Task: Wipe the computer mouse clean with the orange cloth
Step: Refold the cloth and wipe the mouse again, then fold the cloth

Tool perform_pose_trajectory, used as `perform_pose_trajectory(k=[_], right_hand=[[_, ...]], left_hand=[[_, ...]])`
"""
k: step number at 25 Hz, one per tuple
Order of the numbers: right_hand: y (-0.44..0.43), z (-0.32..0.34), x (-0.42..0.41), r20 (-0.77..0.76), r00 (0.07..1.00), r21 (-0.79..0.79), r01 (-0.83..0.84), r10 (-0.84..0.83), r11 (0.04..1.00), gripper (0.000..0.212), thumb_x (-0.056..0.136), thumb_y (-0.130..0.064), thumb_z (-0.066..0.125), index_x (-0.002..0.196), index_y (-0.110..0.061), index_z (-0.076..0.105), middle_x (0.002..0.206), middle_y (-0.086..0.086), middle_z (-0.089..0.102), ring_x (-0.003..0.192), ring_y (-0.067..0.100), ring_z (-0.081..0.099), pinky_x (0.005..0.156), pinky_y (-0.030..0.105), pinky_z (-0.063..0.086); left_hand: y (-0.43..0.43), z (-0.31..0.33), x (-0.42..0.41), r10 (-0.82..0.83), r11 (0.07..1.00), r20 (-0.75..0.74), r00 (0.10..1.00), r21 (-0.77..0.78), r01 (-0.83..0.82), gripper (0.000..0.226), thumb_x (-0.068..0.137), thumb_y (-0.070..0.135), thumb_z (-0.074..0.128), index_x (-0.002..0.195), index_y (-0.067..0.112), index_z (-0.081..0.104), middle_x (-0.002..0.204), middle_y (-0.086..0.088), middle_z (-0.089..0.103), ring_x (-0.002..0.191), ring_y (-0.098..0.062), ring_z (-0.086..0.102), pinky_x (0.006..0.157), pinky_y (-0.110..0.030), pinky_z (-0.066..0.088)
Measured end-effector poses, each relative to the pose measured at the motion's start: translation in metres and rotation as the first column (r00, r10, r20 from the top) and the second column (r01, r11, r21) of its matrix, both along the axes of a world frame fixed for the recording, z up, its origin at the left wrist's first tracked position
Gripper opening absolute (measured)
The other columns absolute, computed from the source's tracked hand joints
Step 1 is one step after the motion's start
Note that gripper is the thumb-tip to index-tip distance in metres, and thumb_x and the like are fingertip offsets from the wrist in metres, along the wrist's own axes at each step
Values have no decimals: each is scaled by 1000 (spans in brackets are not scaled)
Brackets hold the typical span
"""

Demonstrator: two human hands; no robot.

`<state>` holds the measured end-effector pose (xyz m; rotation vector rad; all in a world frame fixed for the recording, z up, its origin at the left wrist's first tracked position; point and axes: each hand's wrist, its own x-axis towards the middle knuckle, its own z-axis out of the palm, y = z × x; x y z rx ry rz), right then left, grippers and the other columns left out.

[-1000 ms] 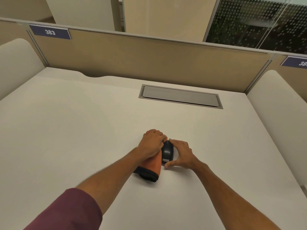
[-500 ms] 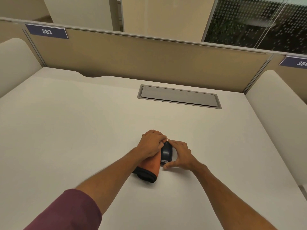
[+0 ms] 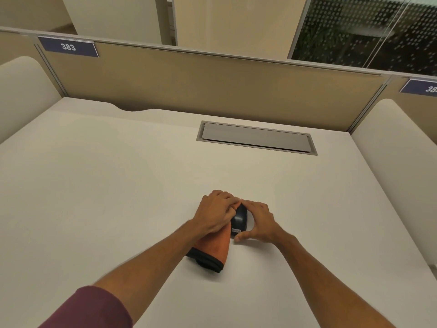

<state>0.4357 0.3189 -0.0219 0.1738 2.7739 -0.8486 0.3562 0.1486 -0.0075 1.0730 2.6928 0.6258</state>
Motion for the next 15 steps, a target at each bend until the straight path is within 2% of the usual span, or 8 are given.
perform_pose_trajectory(k=[3, 10, 15], right_hand=[[0, 2, 0, -6, 1000, 1, -11, 11, 1000, 113, 52, -65, 79, 146, -29, 26, 149, -6, 35, 136, 21, 26, 110, 40, 25], [1, 2, 0, 15, 1000, 24, -13, 12, 1000, 114, 55, -63, 79, 147, -25, 23, 152, -4, 31, 138, 21, 22, 111, 42, 24], [0, 4, 1, -9, 1000, 14, -18, 18, 1000, 112, 56, -61, 80, 146, -27, 24, 149, -5, 34, 136, 21, 25, 109, 41, 26]], left_hand=[[6, 1, -3, 47, 998, 26, 999, -33, -46, 40, 99, 30, 41, 136, 25, 52, 140, 5, 52, 131, -18, 40, 104, -43, 35], [12, 8, -16, 65, 991, 72, 995, -121, -56, 36, 100, 31, 39, 131, 26, 56, 136, 3, 57, 129, -21, 42, 103, -44, 33], [10, 8, -9, 100, 993, 98, 990, 55, -105, 33, 101, 32, 39, 123, 26, 62, 127, 4, 62, 123, -19, 46, 100, -42, 35]])
